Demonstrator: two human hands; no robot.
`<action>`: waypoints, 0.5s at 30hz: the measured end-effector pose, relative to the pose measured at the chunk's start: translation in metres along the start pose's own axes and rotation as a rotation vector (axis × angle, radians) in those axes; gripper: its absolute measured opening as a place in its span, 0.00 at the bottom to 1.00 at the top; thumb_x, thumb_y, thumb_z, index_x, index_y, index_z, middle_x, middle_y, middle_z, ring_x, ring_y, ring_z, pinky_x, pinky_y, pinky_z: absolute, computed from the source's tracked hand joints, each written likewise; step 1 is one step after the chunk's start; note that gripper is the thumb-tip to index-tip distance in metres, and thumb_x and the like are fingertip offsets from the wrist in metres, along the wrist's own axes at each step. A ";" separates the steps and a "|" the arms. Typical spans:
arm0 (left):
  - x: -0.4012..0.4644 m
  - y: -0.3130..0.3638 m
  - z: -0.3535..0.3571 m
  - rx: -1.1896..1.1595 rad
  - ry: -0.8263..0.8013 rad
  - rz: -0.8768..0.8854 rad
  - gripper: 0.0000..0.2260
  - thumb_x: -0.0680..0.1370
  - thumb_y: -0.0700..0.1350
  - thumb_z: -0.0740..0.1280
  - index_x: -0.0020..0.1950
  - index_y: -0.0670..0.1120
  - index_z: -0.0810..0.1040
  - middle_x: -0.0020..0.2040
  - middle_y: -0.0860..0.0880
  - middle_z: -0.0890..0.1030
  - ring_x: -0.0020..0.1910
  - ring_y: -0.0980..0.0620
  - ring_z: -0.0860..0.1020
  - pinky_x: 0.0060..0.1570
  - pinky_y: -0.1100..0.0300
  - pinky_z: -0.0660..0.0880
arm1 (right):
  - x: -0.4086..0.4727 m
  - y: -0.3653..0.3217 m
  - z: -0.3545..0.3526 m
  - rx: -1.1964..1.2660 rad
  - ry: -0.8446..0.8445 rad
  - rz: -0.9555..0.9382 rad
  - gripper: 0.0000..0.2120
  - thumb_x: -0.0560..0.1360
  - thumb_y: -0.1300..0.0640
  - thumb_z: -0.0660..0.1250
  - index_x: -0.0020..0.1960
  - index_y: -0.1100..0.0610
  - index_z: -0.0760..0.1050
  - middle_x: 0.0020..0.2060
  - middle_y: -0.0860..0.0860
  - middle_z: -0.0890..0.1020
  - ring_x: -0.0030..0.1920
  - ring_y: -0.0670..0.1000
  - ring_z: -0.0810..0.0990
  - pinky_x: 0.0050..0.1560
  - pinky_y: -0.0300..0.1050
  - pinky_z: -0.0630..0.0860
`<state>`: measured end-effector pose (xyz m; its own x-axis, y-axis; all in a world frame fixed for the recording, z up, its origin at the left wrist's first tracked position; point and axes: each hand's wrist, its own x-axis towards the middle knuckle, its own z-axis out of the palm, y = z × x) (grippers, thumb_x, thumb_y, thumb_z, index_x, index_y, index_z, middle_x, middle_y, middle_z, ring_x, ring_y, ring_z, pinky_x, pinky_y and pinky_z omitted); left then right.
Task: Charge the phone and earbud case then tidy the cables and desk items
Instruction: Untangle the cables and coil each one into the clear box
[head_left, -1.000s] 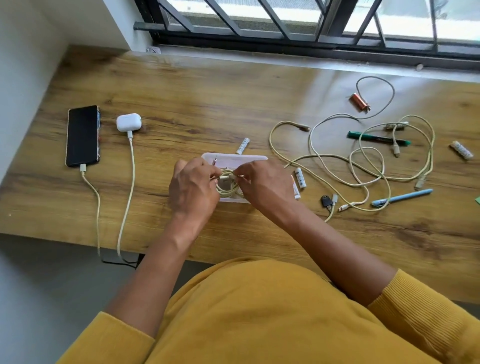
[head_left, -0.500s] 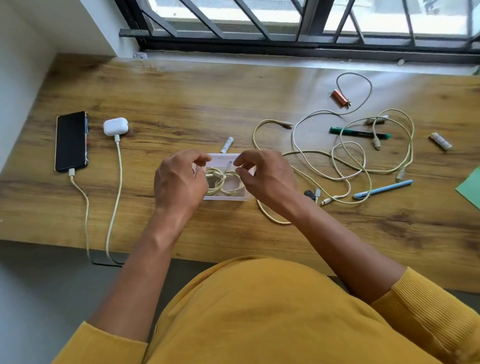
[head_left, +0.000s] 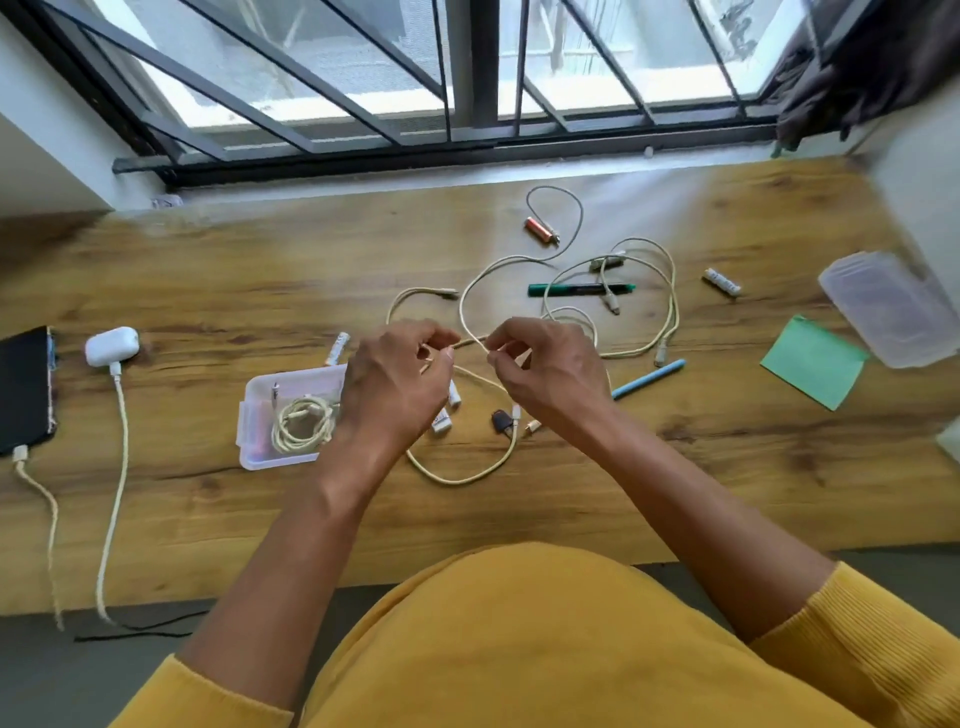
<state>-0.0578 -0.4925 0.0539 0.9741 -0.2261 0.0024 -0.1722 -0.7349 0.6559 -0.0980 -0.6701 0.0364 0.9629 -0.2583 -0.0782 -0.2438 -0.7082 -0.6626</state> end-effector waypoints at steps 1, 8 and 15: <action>0.002 0.007 0.007 0.001 -0.014 0.009 0.08 0.80 0.48 0.71 0.57 0.54 0.88 0.49 0.55 0.87 0.46 0.55 0.84 0.52 0.57 0.80 | 0.000 0.010 -0.007 -0.001 0.020 0.013 0.05 0.78 0.48 0.71 0.52 0.43 0.84 0.44 0.41 0.86 0.45 0.47 0.84 0.47 0.48 0.83; 0.013 0.042 0.055 0.025 -0.104 -0.002 0.09 0.80 0.48 0.71 0.59 0.53 0.87 0.54 0.54 0.87 0.52 0.54 0.84 0.58 0.50 0.82 | 0.007 0.075 -0.049 -0.081 0.082 0.177 0.09 0.77 0.51 0.70 0.56 0.45 0.83 0.47 0.42 0.87 0.50 0.49 0.84 0.49 0.48 0.82; 0.016 0.049 0.085 0.051 -0.161 -0.043 0.09 0.81 0.46 0.71 0.59 0.53 0.87 0.56 0.55 0.87 0.53 0.54 0.84 0.59 0.50 0.82 | 0.024 0.106 -0.060 -0.180 -0.082 0.237 0.09 0.77 0.47 0.71 0.56 0.45 0.81 0.46 0.42 0.84 0.52 0.50 0.83 0.50 0.45 0.79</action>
<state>-0.0630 -0.5869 0.0219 0.9453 -0.2902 -0.1488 -0.1417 -0.7765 0.6140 -0.1079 -0.7901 0.0090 0.8812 -0.3812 -0.2795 -0.4720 -0.7418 -0.4764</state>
